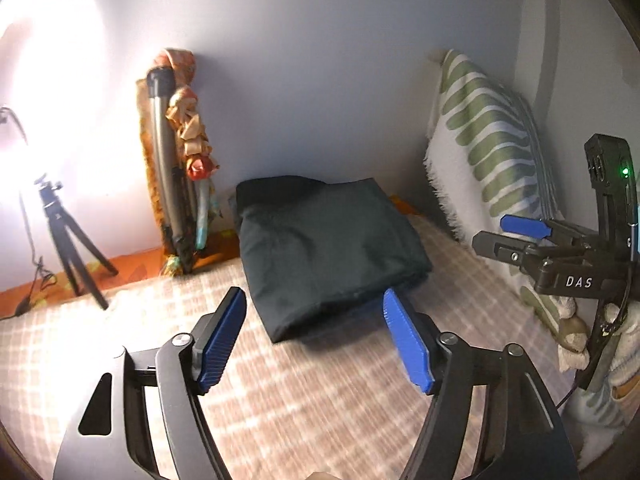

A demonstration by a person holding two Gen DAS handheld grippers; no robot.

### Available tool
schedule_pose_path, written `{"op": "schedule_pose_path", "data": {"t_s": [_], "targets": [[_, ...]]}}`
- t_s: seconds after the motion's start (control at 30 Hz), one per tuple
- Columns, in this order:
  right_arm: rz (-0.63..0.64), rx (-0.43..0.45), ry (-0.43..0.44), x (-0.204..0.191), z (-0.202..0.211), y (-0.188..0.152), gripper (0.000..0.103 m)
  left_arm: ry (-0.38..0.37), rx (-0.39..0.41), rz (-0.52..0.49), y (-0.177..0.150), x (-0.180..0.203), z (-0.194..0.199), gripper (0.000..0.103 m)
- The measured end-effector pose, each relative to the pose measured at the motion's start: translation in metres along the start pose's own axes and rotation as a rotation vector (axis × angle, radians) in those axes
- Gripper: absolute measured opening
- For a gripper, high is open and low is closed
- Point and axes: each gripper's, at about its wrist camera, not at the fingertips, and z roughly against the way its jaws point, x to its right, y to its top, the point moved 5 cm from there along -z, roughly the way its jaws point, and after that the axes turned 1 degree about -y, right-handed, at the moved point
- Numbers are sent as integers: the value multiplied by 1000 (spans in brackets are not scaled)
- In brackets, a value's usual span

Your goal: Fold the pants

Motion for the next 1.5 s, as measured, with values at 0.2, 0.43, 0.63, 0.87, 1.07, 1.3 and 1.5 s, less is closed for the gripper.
{"op": "schedule_pose_path", "data": {"t_s": [0.2,0.43,0.63,0.87,1.07,1.3,1.5], "targets": [[8,17,-10,-22,38,-29,96,23,40,-26,-26,14,46,80],[11,48,-37,-47,72,-59,103,29,50,4,-58,19,79,81],[-1,41,-58,-60,79,-85,103,39,58,43,-86,10,100,81],[-12,43,-72,-69,82,-112,103,67,63,23,-106,4,111,81],[-44,43,-65,-70,79,-126,103,71,51,29,-122,-5,114,81],[-12,52,-82,-77,72,-134,103,92,33,13,-138,-8,112,81],[26,63,-103,-80,74,-136,103,93,1,20,-151,-9,107,81]]}}
